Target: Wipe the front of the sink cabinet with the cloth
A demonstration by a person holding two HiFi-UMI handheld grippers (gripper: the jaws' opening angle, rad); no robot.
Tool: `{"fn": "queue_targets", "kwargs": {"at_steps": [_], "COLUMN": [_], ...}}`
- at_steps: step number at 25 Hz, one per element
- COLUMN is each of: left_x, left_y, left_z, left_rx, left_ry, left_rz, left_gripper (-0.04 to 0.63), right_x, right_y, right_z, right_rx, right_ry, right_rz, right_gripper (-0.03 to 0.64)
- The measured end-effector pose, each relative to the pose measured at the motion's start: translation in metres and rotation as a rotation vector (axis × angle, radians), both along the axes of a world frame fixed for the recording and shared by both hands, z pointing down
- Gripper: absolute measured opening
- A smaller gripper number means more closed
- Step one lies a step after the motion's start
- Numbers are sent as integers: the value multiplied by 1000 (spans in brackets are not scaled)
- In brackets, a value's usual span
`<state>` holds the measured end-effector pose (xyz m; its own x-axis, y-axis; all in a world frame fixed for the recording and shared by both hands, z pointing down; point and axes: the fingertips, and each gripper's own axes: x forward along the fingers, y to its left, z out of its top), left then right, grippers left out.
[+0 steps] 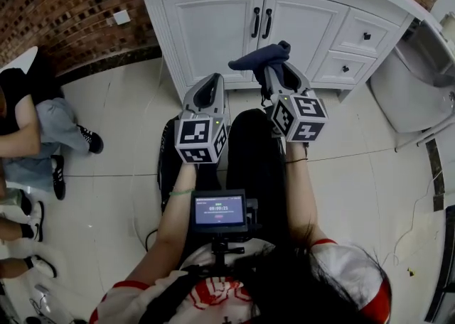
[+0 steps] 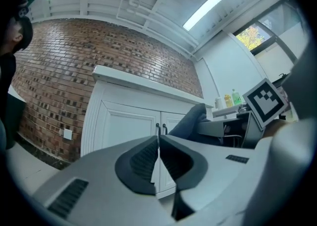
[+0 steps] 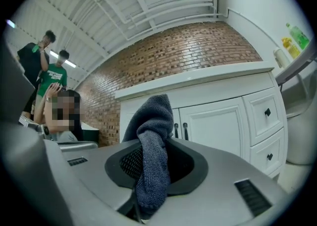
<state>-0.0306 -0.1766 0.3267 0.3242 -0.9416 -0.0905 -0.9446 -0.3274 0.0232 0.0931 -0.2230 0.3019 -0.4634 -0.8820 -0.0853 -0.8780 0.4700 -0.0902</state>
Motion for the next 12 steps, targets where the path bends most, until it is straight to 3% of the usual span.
{"fn": "queue_targets", "kwargs": {"at_steps": [12], "left_x": [-33], "left_y": [25], "left_z": [1], "left_rx": [0], "left_ry": [17], "left_rz": [-46], "left_gripper": [43], "right_x": [-43], "right_y": [37], "right_z": [18], "right_rx": [-24], "right_ry": [16], "right_rz": [-41], "right_gripper": [107]}}
